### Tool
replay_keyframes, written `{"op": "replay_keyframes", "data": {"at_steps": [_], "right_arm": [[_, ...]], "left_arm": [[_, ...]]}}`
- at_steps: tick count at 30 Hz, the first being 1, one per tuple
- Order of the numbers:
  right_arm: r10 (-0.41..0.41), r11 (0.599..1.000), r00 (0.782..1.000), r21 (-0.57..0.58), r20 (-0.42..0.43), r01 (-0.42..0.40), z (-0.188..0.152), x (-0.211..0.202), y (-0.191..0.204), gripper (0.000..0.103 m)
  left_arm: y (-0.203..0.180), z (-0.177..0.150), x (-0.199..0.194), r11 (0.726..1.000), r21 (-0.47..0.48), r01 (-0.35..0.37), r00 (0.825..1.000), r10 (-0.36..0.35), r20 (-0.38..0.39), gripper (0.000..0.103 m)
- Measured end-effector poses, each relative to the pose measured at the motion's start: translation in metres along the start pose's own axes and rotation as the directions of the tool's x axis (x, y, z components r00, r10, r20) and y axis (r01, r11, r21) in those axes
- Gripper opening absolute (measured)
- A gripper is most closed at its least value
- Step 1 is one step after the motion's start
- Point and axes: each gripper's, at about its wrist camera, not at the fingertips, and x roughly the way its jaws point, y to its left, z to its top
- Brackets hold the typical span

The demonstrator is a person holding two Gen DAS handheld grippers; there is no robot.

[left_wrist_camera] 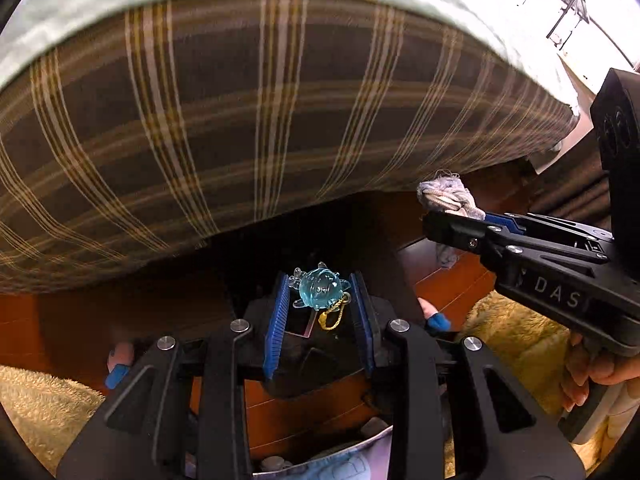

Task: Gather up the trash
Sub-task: 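Open both tools over the bin to drop the teether and cloth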

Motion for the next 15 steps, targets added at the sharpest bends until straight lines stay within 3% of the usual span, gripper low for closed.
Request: {"op": "replay_keyframes", "data": {"at_steps": [10, 15], "right_arm": [[0.03, 0.999, 0.999, 0.01, -0.037, -0.03, -0.01, 0.016, 0.011, 0.024], [0.038, 0.999, 0.998, 0.001, -0.057, -0.038, 0.003, 0.024, 0.015, 0.025]], "left_arm": [[-0.001, -0.012, 0.018, 1.0, -0.014, -0.003, 0.998, 0.003, -0.063, 0.029], [0.001, -0.019, 0.022, 1.0, -0.018, -0.009, 0.997, 0.008, -0.072, 0.029]]}}
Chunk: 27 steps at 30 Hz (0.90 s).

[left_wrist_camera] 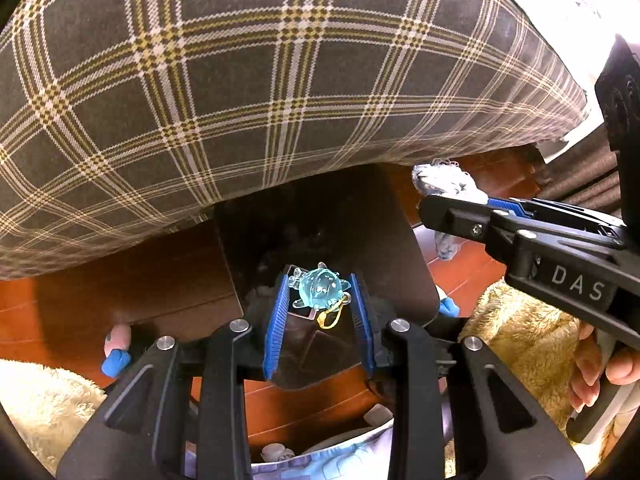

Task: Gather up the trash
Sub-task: 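Open both tools over the bin to drop the teether and cloth, then raise both tools back over the bed items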

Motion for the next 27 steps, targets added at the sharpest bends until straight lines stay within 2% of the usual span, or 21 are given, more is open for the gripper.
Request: {"op": "replay_keyframes", "data": {"at_steps": [4, 6, 13, 15, 19, 23, 27], "right_arm": [[-0.002, 1.0, 1.0, 0.008, 0.003, 0.002, 0.001, 0.006, 0.0, 0.031], [-0.003, 1.0, 1.0, 0.022, 0.012, 0.002, 0.001, 0.005, -0.003, 0.044], [-0.016, 0.998, 0.998, 0.055, 0.057, 0.013, 0.005, -0.004, -0.009, 0.054], [-0.02, 0.998, 0.997, 0.057, 0.08, 0.015, 0.007, -0.012, -0.011, 0.061], [-0.03, 0.998, 0.991, 0.058, 0.13, 0.023, 0.012, -0.032, -0.013, 0.063], [-0.049, 0.998, 0.973, 0.044, 0.224, 0.041, 0.018, -0.071, -0.012, 0.072], [-0.075, 0.997, 0.948, 0.037, 0.31, 0.067, 0.038, -0.114, -0.012, 0.072]], "left_arm": [[0.002, 0.0, 0.002, 1.0, -0.003, -0.004, 1.0, 0.004, -0.005, 0.034], [0.001, 0.001, 0.001, 1.0, -0.006, -0.011, 1.0, 0.01, -0.003, 0.038], [0.012, 0.005, -0.012, 1.0, -0.012, -0.029, 0.999, 0.029, 0.019, 0.048], [0.013, 0.007, -0.021, 0.999, -0.011, -0.036, 0.998, 0.037, 0.044, 0.055], [0.016, 0.012, -0.039, 0.997, 0.008, -0.074, 0.992, 0.073, 0.103, 0.067], [0.015, 0.016, -0.067, 0.994, 0.023, -0.108, 0.982, 0.103, 0.16, 0.075], [0.013, 0.031, -0.106, 0.997, 0.01, -0.08, 0.973, 0.076, 0.22, 0.079]]}}
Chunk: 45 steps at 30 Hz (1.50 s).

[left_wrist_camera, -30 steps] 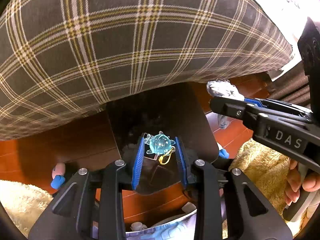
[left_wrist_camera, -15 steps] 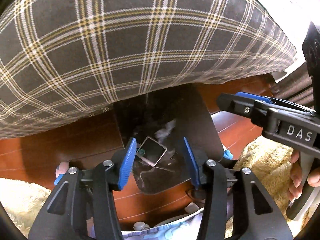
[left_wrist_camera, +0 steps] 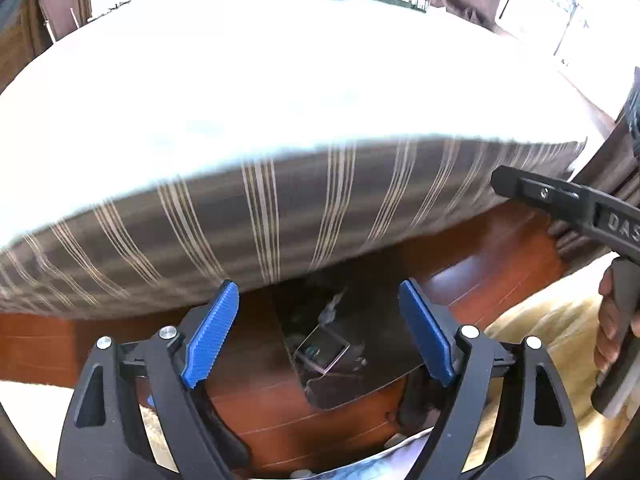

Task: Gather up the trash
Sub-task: 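Raise both tools back over the bed items, then grasp the green bottle with right tool while left tool grasps the plush doll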

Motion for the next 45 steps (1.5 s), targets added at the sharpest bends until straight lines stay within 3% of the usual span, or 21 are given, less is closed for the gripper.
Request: {"op": "replay_keyframes", "data": {"at_steps": [8, 14, 25, 30, 35, 40, 45], "right_arm": [[-0.008, 0.999, 0.997, -0.03, 0.08, 0.011, 0.077, -0.015, -0.014, 0.073], [-0.033, 0.999, 0.995, -0.034, 0.099, 0.037, 0.126, 0.013, -0.024, 0.073], [-0.034, 0.996, 0.997, -0.086, 0.069, 0.04, 0.182, 0.069, -0.028, 0.071], [-0.026, 0.992, 0.998, -0.122, 0.049, 0.032, 0.195, 0.086, -0.024, 0.067], [-0.007, 0.989, 0.999, -0.148, 0.038, 0.012, 0.205, 0.099, -0.017, 0.063], [-0.015, 0.981, 1.0, -0.192, 0.027, 0.02, 0.208, 0.111, -0.008, 0.057], [0.003, 0.985, 1.0, -0.172, 0.021, 0.001, 0.22, 0.116, -0.012, 0.058]], "left_arm": [[0.004, 0.068, -0.051, 1.0, -0.004, -0.005, 0.991, 0.006, 0.131, 0.084], [0.016, 0.115, -0.063, 0.999, -0.011, -0.03, 0.985, 0.032, 0.168, 0.084], [0.004, 0.173, -0.031, 1.0, 0.002, 0.01, 0.986, -0.01, 0.165, 0.082], [-0.006, 0.187, -0.015, 0.998, 0.04, 0.056, 0.987, -0.061, 0.15, 0.056], [-0.012, 0.197, -0.004, 0.995, 0.059, 0.079, 0.985, -0.087, 0.149, 0.042], [-0.018, 0.205, 0.008, 0.993, 0.078, 0.083, 0.985, -0.094, 0.147, 0.032], [-0.014, 0.211, 0.014, 0.994, 0.058, 0.088, 0.985, -0.096, 0.143, 0.031]]}}
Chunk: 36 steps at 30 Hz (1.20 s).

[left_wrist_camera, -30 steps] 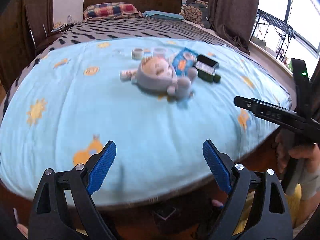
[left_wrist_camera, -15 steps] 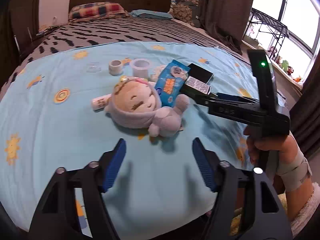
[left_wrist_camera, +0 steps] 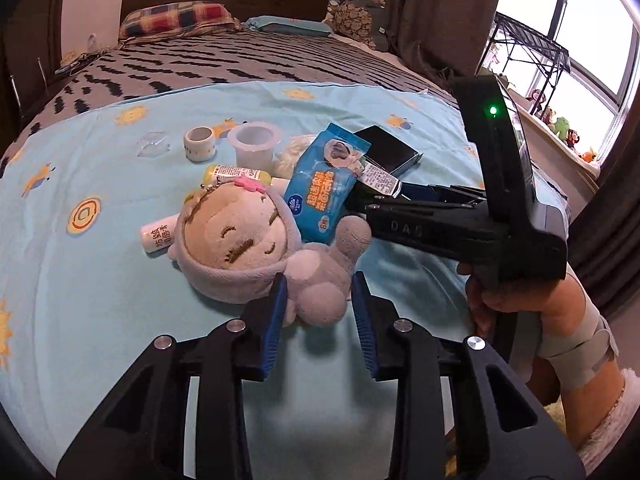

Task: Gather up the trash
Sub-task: 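Grasp the green bottle with right tool while left tool grasps the plush doll, then carry the bottle and doll down to the black bin with both tools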

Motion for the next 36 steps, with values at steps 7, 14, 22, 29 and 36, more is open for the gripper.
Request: {"op": "replay_keyframes", "data": {"at_steps": [7, 14, 22, 29, 36], "right_arm": [[-0.007, 1.0, 1.0, -0.015, 0.003, 0.007, -0.001, -0.001, 0.004, 0.052], [-0.014, 1.0, 1.0, -0.011, -0.006, 0.014, -0.024, -0.02, 0.007, 0.052], [-0.018, 1.0, 1.0, -0.004, -0.008, 0.018, -0.062, -0.061, 0.014, 0.052], [-0.033, 0.999, 0.999, 0.026, 0.041, 0.032, -0.097, -0.106, 0.02, 0.052], [-0.029, 0.999, 0.996, 0.035, 0.085, 0.026, -0.137, -0.154, 0.033, 0.052]], "left_arm": [[0.002, -0.001, -0.002, 1.0, 0.009, 0.008, 1.0, -0.008, 0.008, 0.019], [0.006, -0.009, -0.014, 1.0, 0.003, 0.003, 1.0, -0.003, 0.017, 0.018], [-0.007, -0.036, -0.048, 1.0, 0.021, 0.012, 0.999, -0.013, 0.042, 0.017], [-0.023, -0.063, -0.08, 0.999, 0.04, 0.027, 0.998, -0.03, 0.06, 0.017], [-0.044, -0.097, -0.119, 0.995, 0.057, 0.08, 0.993, -0.084, 0.077, 0.017]]}}
